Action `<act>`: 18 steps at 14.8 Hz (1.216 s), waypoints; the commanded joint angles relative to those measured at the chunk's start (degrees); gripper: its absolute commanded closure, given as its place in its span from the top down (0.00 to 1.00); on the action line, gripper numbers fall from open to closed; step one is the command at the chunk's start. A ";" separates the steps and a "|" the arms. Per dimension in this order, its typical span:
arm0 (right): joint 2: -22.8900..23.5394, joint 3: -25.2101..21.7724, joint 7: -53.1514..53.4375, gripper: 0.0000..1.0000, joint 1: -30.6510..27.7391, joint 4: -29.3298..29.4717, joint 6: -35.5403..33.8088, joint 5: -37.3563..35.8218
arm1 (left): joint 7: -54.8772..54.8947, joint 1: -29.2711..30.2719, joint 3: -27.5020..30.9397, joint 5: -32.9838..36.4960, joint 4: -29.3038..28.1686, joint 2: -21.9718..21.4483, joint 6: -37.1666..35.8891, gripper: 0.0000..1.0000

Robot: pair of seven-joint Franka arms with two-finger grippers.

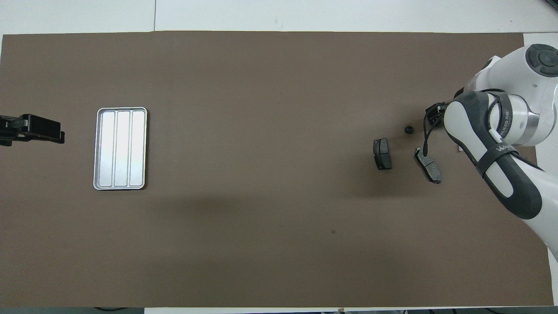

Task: Pick bearing gear from pile to tray

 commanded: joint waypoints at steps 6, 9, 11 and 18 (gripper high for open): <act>-0.18 0.38 -1.30 0.88 -0.30 -1.20 1.51 0.53 | 0.11 -0.17 0.14 0.76 -2.44 -2.11 0.82 1.00; 0.26 0.38 -1.30 0.88 -0.13 -1.20 2.74 0.53 | 0.11 -0.17 0.14 0.76 -2.44 -2.11 0.82 1.00; 0.35 0.47 -1.13 0.88 -0.12 -1.20 3.00 0.53 | 0.11 -0.25 0.14 0.76 -2.44 -2.11 0.82 1.00; 0.87 0.47 -0.86 0.77 0.14 -1.29 3.44 0.53 | 0.11 -0.17 0.14 0.76 -2.44 -2.11 0.73 1.00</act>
